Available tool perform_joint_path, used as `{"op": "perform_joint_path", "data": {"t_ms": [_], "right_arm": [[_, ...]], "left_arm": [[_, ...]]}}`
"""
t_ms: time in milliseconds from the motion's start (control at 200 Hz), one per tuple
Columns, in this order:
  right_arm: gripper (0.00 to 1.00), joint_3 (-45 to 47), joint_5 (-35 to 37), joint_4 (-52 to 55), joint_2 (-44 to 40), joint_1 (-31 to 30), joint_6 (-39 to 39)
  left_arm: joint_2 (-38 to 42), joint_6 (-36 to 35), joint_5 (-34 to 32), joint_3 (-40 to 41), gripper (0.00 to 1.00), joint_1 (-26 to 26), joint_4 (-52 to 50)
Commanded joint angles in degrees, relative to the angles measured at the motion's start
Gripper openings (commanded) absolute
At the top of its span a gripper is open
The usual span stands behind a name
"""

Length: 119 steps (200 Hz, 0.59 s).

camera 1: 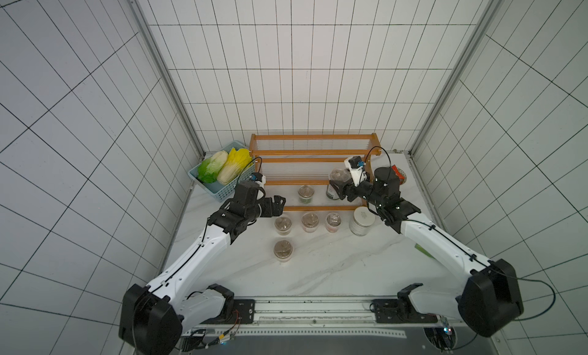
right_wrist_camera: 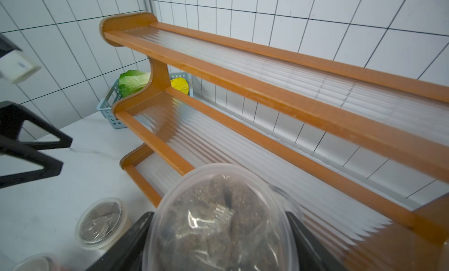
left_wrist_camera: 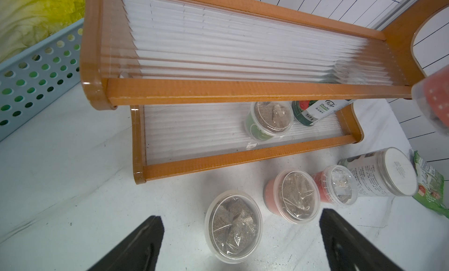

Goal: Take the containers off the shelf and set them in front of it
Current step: 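Pick up a container from the shelf, then place the container at the center of the board.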

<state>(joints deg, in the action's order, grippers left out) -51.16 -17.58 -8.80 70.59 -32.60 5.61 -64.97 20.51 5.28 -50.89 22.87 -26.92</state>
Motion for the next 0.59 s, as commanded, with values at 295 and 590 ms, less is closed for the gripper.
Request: {"op": "perform_joint_path", "data": {"t_ms": [295,590], "right_arm": [[0.80,20.58,7.85,-10.02,-7.95,-23.98,-3.36],[0.81,24.52,11.97,-23.47,6.95,-29.90,-0.77]], "left_arm": [[-0.76,-0.49,0.79,-2.10,0.99,-0.37,0.73],[-0.90,-0.72,0.68,-2.28,0.98,-0.37,0.46]]}}
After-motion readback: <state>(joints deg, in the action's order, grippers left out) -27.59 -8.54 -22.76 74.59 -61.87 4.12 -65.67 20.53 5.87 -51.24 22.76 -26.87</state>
